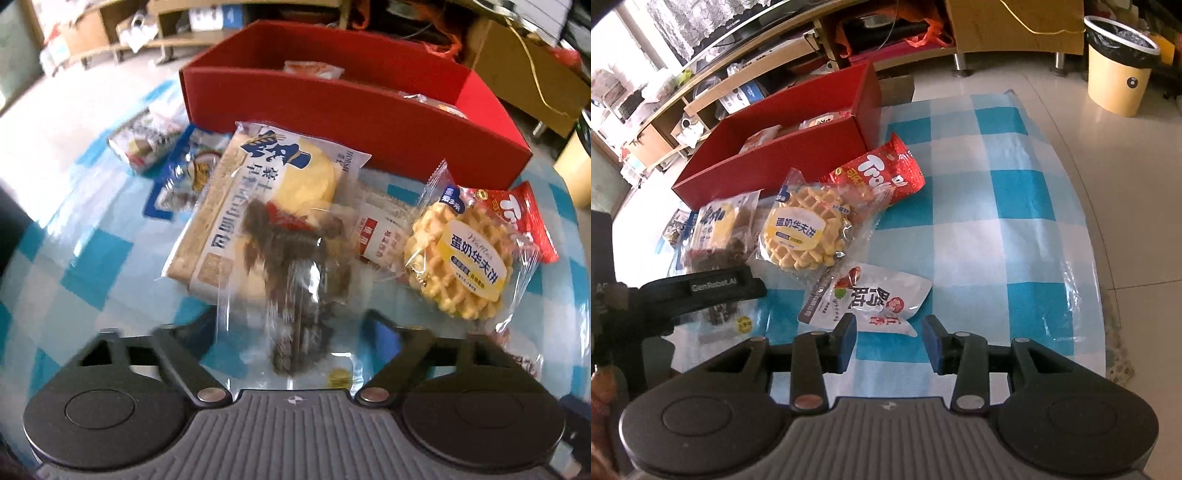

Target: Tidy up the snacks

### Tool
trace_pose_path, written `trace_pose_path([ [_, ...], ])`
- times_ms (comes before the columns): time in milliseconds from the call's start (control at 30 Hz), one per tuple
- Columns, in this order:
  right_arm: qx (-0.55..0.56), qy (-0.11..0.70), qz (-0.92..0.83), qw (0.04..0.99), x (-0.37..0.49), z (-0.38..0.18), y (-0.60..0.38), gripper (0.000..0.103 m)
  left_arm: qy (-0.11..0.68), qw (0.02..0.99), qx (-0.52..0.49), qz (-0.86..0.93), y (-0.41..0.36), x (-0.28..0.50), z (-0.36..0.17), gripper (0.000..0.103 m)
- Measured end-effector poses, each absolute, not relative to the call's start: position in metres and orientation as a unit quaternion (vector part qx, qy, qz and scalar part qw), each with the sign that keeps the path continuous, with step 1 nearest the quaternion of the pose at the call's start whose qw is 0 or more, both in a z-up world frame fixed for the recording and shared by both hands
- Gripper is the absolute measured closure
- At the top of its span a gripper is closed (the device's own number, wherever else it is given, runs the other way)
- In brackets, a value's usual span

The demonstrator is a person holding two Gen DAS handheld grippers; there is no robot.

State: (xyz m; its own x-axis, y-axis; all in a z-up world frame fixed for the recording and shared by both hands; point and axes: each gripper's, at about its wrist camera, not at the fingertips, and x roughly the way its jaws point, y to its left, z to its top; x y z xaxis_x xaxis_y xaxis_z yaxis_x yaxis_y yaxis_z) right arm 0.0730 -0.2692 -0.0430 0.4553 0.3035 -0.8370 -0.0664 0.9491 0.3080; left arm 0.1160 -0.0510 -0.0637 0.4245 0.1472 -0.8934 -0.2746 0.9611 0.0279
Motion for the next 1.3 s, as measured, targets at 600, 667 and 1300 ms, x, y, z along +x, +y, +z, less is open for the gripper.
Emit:
trace_pose_path([
  [600,0.131,0.517,0.113,0.839,0.079,-0.048,-0.264,0.065,0.581,0.809,-0.084,0.015,0.017,0.035,-0.054,0.072],
  [667,0.143,0.516,0.108,0.838,0.083,-0.048,-0.265,0.063,0.575,0.814,-0.077,0.015,0.016,0.035,-0.055,0.060],
  [1300,0.094,0.516,0.178,0.833,0.130,-0.066,-0.239,0.053,0.576,0.814,-0.077,0.010,0.017,0.040,-0.056,0.020],
])
